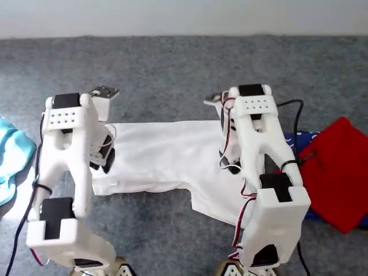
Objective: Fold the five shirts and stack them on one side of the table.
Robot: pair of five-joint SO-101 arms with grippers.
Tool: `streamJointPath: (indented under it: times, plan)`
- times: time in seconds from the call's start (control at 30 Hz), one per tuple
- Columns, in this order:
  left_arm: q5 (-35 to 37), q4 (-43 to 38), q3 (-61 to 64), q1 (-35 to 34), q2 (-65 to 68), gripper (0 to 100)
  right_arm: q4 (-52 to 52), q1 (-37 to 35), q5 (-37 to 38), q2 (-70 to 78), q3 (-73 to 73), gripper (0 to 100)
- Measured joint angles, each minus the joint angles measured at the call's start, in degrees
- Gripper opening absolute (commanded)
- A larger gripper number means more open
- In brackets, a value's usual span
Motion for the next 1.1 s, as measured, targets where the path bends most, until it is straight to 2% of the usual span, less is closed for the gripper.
streamJointPath:
  times: [0.2, 0.43, 0.57, 0.7, 0.9, 1.1]
  plan:
    - [-2.55, -0.62, 4.66, 0.09, -0.62, 13, -4.40, 0.97, 0.00, -0.18, 8.09, 1.0]
    - [-4.75, -9.58, 15.82, 1.05, -0.70, 13, -12.22, 2.90, 0.00, -0.18, 17.05, 1.0]
    - [-5.01, -16.35, 22.07, -2.11, -0.70, 13, -14.07, 6.24, 0.79, -0.35, 20.22, 1.0]
    - [-5.10, -19.52, 24.70, -5.71, -0.70, 12, -14.51, 10.02, 3.43, -1.23, 22.51, 1.0]
    - [-5.10, -16.35, 24.62, -8.35, -3.96, 11, -12.66, 14.77, 4.75, -4.84, 23.30, 1.0]
    - [-5.10, -9.85, 21.71, -4.66, -17.14, 10, -7.91, 12.13, 4.92, -19.34, 23.30, 1.0]
